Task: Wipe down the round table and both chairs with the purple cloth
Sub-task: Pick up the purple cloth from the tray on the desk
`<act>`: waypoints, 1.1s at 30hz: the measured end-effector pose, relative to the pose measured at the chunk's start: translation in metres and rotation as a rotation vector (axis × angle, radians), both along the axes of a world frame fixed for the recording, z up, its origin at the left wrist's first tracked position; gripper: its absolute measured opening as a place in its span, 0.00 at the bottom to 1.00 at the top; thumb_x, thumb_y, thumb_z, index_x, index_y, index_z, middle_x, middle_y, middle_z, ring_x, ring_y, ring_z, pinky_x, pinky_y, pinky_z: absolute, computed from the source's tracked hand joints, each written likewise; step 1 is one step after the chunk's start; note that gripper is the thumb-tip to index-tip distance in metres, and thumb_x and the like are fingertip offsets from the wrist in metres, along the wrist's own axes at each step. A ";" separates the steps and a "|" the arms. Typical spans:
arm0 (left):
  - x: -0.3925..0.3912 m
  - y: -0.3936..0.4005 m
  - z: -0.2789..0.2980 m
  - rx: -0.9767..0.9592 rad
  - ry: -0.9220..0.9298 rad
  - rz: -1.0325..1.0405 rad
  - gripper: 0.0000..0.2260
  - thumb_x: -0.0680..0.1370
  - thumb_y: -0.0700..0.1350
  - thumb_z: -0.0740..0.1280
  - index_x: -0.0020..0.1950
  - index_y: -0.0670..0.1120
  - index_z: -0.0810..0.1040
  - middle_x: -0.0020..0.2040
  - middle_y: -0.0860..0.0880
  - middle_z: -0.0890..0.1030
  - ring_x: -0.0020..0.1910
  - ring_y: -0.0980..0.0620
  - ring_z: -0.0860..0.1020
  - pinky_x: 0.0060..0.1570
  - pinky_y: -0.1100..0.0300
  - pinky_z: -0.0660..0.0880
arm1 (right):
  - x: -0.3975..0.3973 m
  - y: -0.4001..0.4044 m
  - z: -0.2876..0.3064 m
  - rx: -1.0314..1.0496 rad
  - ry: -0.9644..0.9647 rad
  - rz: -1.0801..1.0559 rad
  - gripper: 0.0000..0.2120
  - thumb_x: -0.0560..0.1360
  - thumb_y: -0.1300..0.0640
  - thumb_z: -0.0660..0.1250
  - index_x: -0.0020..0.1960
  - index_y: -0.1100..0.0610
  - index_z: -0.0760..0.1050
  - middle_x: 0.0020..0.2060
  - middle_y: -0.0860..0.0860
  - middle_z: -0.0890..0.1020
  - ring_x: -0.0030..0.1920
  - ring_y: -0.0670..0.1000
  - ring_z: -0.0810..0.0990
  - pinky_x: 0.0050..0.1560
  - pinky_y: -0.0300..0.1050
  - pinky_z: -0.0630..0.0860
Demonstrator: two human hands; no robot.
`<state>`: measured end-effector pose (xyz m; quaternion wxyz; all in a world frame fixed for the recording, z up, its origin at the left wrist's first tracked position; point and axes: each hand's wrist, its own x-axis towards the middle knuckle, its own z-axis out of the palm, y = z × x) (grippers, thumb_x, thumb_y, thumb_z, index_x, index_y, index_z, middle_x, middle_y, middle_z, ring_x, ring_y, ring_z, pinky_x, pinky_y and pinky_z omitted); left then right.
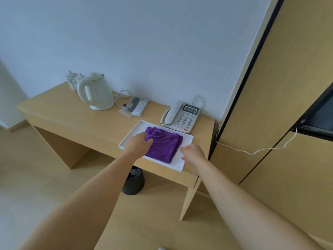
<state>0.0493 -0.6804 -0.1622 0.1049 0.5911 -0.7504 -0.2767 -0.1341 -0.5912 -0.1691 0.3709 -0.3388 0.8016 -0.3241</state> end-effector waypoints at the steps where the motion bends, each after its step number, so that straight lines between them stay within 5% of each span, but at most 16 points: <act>1: -0.003 -0.015 -0.008 0.010 -0.014 -0.010 0.20 0.83 0.53 0.60 0.72 0.45 0.71 0.67 0.44 0.77 0.63 0.45 0.75 0.56 0.54 0.71 | -0.003 -0.013 -0.009 0.017 -0.030 -0.032 0.16 0.79 0.55 0.63 0.58 0.68 0.77 0.50 0.61 0.81 0.55 0.62 0.82 0.60 0.60 0.77; 6: -0.017 -0.090 -0.049 0.102 -0.084 0.005 0.21 0.83 0.54 0.60 0.71 0.41 0.69 0.67 0.42 0.75 0.62 0.43 0.76 0.60 0.52 0.73 | -0.014 -0.085 -0.052 0.108 -0.098 -0.145 0.10 0.78 0.52 0.65 0.52 0.60 0.74 0.47 0.56 0.79 0.49 0.57 0.79 0.56 0.52 0.80; 11: -0.032 -0.140 -0.082 0.142 -0.227 0.047 0.30 0.79 0.61 0.64 0.70 0.40 0.69 0.66 0.40 0.73 0.63 0.41 0.74 0.61 0.48 0.74 | -0.022 -0.138 -0.081 0.242 -0.100 -0.260 0.16 0.75 0.55 0.63 0.58 0.62 0.77 0.53 0.58 0.81 0.55 0.61 0.81 0.57 0.55 0.80; 17: -0.049 -0.175 -0.090 0.240 -0.156 0.140 0.30 0.71 0.65 0.72 0.57 0.40 0.75 0.50 0.46 0.77 0.46 0.48 0.74 0.42 0.56 0.71 | -0.024 -0.175 -0.104 0.243 -0.240 -0.309 0.17 0.71 0.51 0.71 0.55 0.61 0.80 0.51 0.58 0.83 0.53 0.61 0.83 0.57 0.57 0.80; 19: -0.054 -0.184 -0.092 0.373 -0.083 0.191 0.31 0.67 0.65 0.76 0.55 0.42 0.75 0.48 0.47 0.78 0.48 0.48 0.75 0.44 0.56 0.71 | -0.024 -0.179 -0.108 0.235 -0.321 -0.336 0.19 0.68 0.51 0.76 0.54 0.60 0.81 0.49 0.57 0.84 0.50 0.60 0.84 0.56 0.57 0.81; 24: -0.054 -0.192 -0.088 0.680 0.061 0.129 0.35 0.65 0.55 0.82 0.66 0.42 0.73 0.62 0.45 0.78 0.59 0.44 0.77 0.58 0.51 0.76 | -0.024 -0.183 -0.113 0.199 -0.437 -0.352 0.24 0.65 0.58 0.79 0.58 0.63 0.78 0.52 0.61 0.84 0.50 0.62 0.84 0.56 0.58 0.81; 29: -0.028 -0.202 -0.066 0.872 0.442 0.118 0.22 0.74 0.45 0.77 0.66 0.47 0.78 0.61 0.44 0.81 0.60 0.42 0.80 0.63 0.43 0.76 | -0.015 -0.199 -0.089 0.057 -0.331 -0.250 0.15 0.74 0.56 0.72 0.59 0.59 0.78 0.53 0.58 0.83 0.53 0.60 0.83 0.58 0.59 0.80; 33: 0.010 -0.210 -0.044 0.825 0.687 0.092 0.17 0.76 0.43 0.74 0.65 0.47 0.79 0.61 0.44 0.83 0.60 0.43 0.81 0.63 0.45 0.77 | -0.001 -0.219 -0.052 -0.076 -0.343 -0.066 0.04 0.76 0.57 0.71 0.51 0.52 0.81 0.46 0.53 0.86 0.48 0.55 0.85 0.52 0.52 0.82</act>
